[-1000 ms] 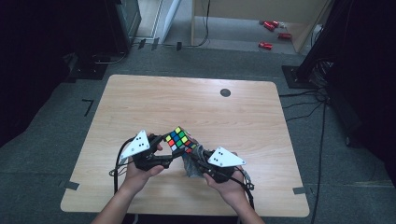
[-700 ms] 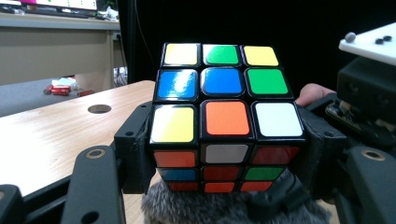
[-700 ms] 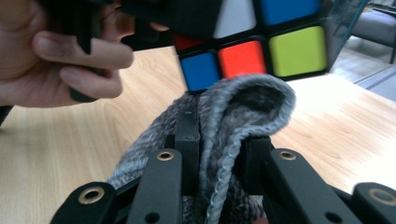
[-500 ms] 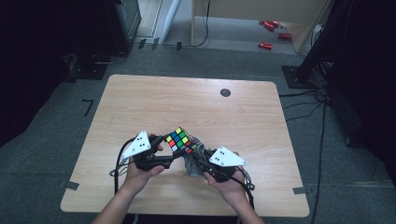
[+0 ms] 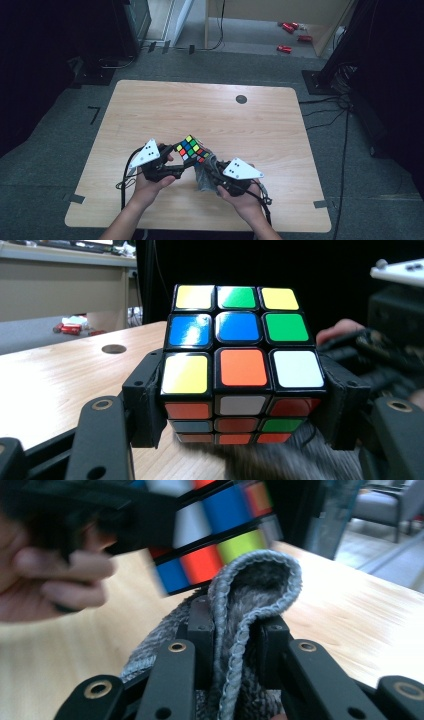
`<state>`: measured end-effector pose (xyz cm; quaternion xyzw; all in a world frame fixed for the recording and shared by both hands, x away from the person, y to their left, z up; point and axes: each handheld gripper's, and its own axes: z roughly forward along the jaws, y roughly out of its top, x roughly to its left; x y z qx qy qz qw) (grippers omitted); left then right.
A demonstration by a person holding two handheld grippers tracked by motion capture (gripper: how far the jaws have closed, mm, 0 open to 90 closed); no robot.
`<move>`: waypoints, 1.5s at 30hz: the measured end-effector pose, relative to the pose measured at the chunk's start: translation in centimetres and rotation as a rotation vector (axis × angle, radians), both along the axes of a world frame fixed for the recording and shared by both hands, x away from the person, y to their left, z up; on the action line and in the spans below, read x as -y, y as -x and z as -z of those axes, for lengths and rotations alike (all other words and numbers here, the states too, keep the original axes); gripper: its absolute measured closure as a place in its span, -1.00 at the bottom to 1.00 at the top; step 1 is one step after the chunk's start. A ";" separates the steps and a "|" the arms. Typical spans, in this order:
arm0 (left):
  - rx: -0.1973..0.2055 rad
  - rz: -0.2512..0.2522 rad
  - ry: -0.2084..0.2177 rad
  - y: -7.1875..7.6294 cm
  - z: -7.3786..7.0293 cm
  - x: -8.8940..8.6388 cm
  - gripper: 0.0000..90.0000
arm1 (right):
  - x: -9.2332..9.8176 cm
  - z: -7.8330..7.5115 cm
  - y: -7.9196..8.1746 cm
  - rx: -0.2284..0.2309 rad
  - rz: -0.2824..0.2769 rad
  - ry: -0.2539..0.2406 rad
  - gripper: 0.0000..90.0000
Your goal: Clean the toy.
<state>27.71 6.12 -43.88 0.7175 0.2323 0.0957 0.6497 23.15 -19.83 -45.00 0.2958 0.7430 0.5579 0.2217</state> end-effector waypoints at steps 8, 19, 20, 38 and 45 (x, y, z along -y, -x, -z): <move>-0.014 -0.019 -0.005 -0.1 0.2 0.1 -0.22 | -1.2 0.9 0.1 -0.038 -0.049 0.014 0.77; -0.024 -0.023 -0.007 0.0 0.3 0.1 -0.22 | 0.6 0.5 -0.8 -0.043 0.013 -0.041 0.82; -0.024 -0.023 -0.005 0.0 0.3 0.1 -0.22 | 0.4 0.5 -0.8 -0.043 0.010 -0.038 0.82; -0.033 -0.023 0.004 0.0 0.3 0.2 -0.22 | 0.1 0.6 -0.7 -0.042 -0.014 -0.025 0.82; -0.037 -0.025 0.009 -0.1 0.2 0.0 -0.22 | -1.3 1.0 -0.1 -0.048 -0.071 0.008 0.81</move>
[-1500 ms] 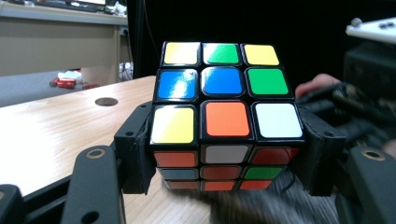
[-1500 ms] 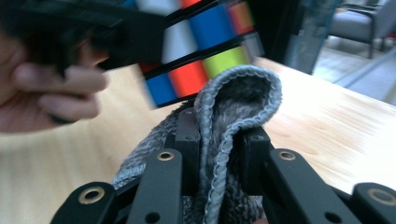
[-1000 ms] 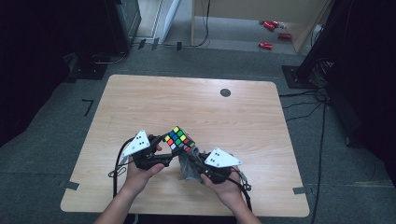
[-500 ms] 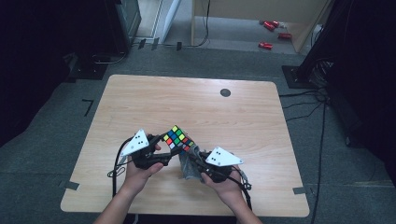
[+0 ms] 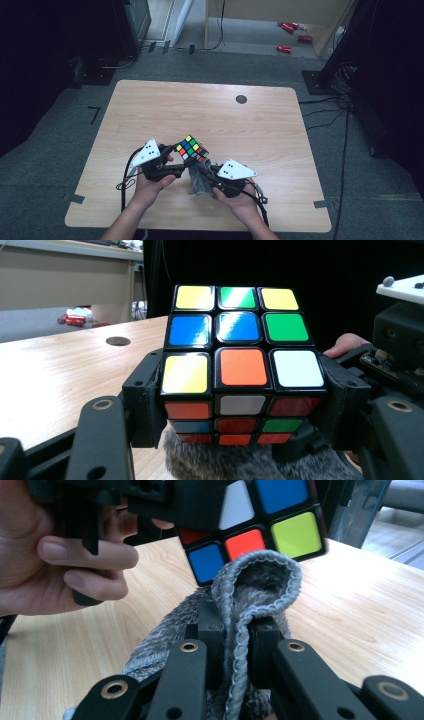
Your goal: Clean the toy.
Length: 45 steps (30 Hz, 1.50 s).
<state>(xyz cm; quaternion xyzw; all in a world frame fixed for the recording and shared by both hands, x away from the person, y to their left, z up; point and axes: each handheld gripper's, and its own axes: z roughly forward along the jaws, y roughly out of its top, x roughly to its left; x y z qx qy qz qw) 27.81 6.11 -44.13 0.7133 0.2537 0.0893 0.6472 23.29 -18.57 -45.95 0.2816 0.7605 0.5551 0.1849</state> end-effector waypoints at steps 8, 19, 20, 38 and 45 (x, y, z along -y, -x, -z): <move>-0.001 0.000 -0.023 0.1 0.0 0.2 -0.22 | 1.6 -0.2 -0.8 -0.020 0.060 -0.055 0.81; -0.015 0.002 -0.007 0.1 -0.1 0.1 -0.22 | 0.6 0.1 -0.5 -0.014 0.027 -0.032 0.80; -0.014 0.004 -0.011 0.1 -0.1 0.1 -0.22 | 1.0 0.0 -0.6 -0.012 0.045 -0.041 0.80; -0.018 0.007 -0.006 0.2 -0.1 0.3 -0.22 | 1.2 0.0 -0.6 0.008 0.050 -0.042 0.79; -0.019 0.006 -0.010 0.2 0.0 0.4 -0.22 | 0.3 0.6 -0.2 0.000 0.012 -0.019 0.79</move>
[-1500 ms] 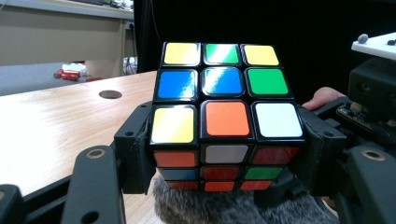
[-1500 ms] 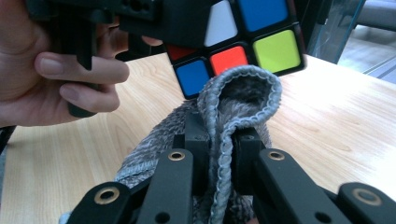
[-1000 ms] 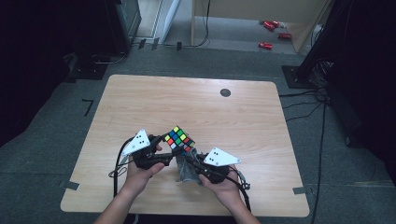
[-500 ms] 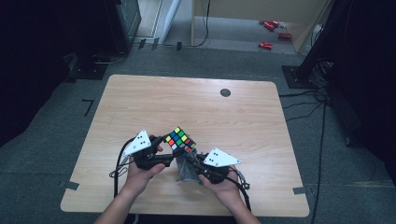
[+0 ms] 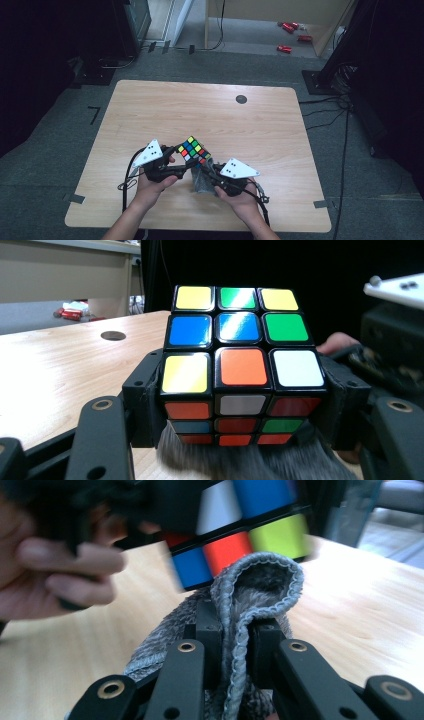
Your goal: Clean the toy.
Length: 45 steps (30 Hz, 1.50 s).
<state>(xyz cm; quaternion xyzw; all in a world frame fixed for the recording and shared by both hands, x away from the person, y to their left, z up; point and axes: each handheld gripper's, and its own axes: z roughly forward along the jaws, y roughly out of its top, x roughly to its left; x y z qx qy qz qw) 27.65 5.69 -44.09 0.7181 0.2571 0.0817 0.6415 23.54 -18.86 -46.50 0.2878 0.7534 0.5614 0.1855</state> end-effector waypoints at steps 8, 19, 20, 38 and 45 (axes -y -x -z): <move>0.000 -0.003 0.004 0.0 -0.1 -0.3 -0.22 | 0.3 -0.4 0.0 0.024 -0.001 0.011 0.79; -0.002 -0.002 -0.001 0.1 0.0 0.0 -0.22 | -0.4 0.3 0.2 0.006 -0.036 0.021 0.78; -0.004 -0.002 0.001 0.0 0.0 0.0 -0.22 | -0.6 0.3 0.3 0.008 -0.044 0.028 0.78; -0.004 -0.006 0.006 0.0 0.0 -0.2 -0.22 | -0.8 0.2 0.4 0.007 -0.051 0.027 0.78; -0.006 0.001 -0.002 0.0 0.1 0.0 -0.22 | 1.3 -0.4 -0.4 0.002 0.027 -0.025 0.79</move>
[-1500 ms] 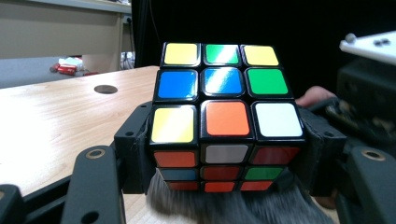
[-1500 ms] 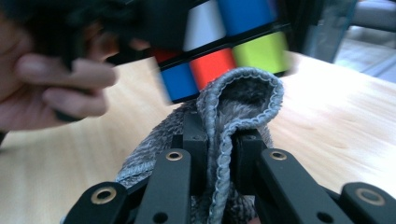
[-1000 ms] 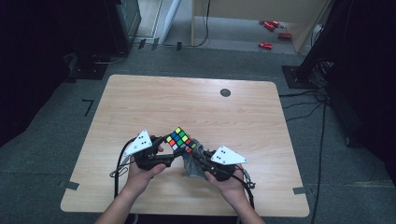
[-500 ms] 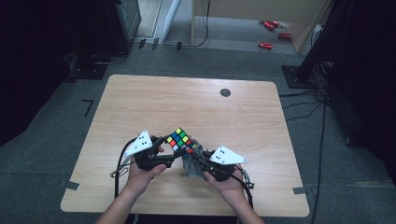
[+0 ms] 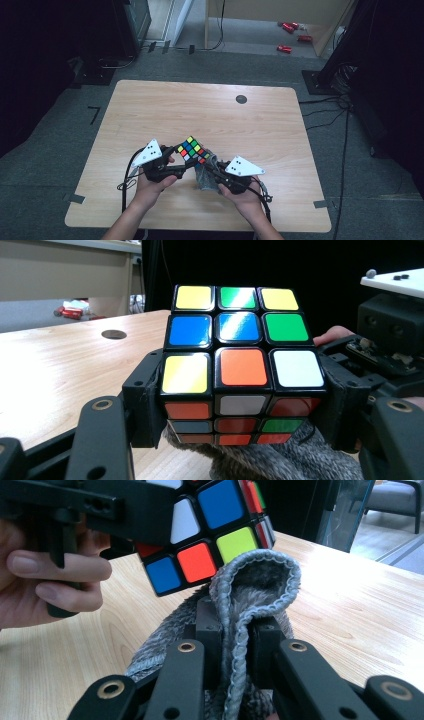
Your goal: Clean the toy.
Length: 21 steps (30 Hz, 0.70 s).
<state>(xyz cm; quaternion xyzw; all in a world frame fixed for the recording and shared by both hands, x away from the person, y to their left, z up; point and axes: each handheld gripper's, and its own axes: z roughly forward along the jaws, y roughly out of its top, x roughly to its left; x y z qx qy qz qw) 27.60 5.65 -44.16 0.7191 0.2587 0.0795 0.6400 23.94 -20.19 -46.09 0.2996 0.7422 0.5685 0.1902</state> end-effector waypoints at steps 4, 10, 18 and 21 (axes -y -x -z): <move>-0.003 0.006 0.000 0.1 0.1 0.2 -0.22 | -0.6 0.3 0.2 -0.006 -0.030 0.018 0.79; -0.004 -0.003 0.002 0.0 0.1 0.1 -0.22 | -1.3 0.6 0.4 -0.008 -0.071 0.040 0.79; -0.018 -0.049 -0.011 -0.6 0.2 -0.6 -0.22 | 2.2 -0.9 -0.6 0.012 0.046 -0.015 0.79; -0.020 -0.065 -0.028 -0.8 0.4 -0.7 -0.22 | 3.8 -1.5 -1.1 0.018 0.109 -0.030 0.79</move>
